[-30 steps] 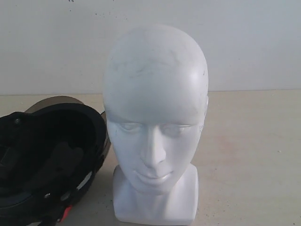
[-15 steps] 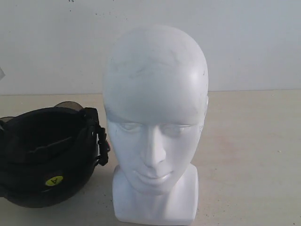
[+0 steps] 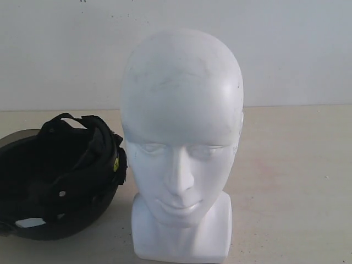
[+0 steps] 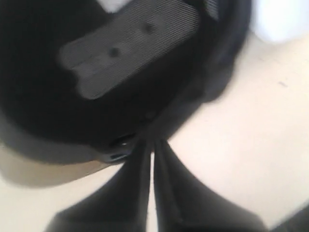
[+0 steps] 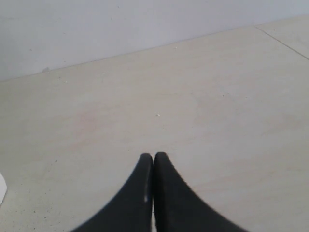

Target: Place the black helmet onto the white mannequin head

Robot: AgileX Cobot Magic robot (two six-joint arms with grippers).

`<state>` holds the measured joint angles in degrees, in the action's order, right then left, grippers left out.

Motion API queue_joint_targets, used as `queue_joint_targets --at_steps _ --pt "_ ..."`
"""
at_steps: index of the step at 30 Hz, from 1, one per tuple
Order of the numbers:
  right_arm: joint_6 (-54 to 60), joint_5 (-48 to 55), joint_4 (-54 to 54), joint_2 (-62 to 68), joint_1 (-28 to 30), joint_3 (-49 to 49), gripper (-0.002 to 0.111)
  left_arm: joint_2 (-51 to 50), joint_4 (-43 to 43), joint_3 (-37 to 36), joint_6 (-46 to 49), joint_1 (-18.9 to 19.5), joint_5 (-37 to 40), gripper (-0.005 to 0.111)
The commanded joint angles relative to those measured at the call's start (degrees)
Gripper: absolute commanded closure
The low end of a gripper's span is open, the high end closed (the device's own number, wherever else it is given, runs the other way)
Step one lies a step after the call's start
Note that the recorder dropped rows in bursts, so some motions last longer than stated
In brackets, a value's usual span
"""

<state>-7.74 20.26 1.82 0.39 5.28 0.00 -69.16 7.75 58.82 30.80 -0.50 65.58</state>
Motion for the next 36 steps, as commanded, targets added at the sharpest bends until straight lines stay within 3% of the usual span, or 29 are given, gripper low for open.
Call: queue_joint_targets --at_steps 1,4,5,7,12,14,18,22,25,27,31,36 --pt "0.20 -0.19 -0.01 -0.39 0.38 0.00 0.108 0.61 10.40 0.11 13.30 -1.54 4.38 0.102" --pt "0.20 -0.19 -0.01 -0.39 0.38 0.00 0.108 2.34 12.50 0.11 14.28 -2.97 4.38 0.101" --pt "0.20 -0.19 -0.01 -0.39 0.38 0.00 0.108 3.38 11.89 -0.47 14.16 -3.55 4.38 0.095" --pt "0.20 -0.19 -0.01 -0.39 0.38 0.00 0.108 4.35 11.76 -1.58 14.49 -3.55 4.38 0.077" --pt "0.20 -0.19 -0.01 -0.39 0.38 0.00 0.108 4.63 15.66 -6.69 19.91 -3.55 3.09 0.016" --pt "0.20 -0.19 -0.01 -0.39 0.38 0.00 0.108 4.53 16.04 -9.39 20.41 -3.55 -2.18 0.009" --pt "0.20 -0.34 -0.01 -0.39 0.38 0.00 0.108 3.03 19.62 -13.95 21.22 -3.55 -14.96 0.009" --pt "0.20 -0.44 -0.01 -0.39 0.38 0.00 0.108 -2.31 27.33 -15.11 26.28 -3.55 -21.89 0.009" --pt "0.20 -0.44 -0.01 -0.39 0.38 0.00 0.108 -12.40 28.89 -15.20 25.64 -6.32 -29.89 0.022" --pt "0.20 -0.44 -0.01 -0.39 0.38 0.00 0.108 -17.46 28.74 -14.99 25.85 -7.57 -32.94 0.024" --pt "0.20 -0.44 -0.01 -0.39 0.38 0.00 0.108 -18.94 28.48 -14.47 25.24 -7.57 -32.47 0.024" --pt "0.20 -0.44 -0.01 -0.39 0.38 0.00 0.108 -16.64 21.55 -14.47 21.97 -7.57 -32.69 0.024"
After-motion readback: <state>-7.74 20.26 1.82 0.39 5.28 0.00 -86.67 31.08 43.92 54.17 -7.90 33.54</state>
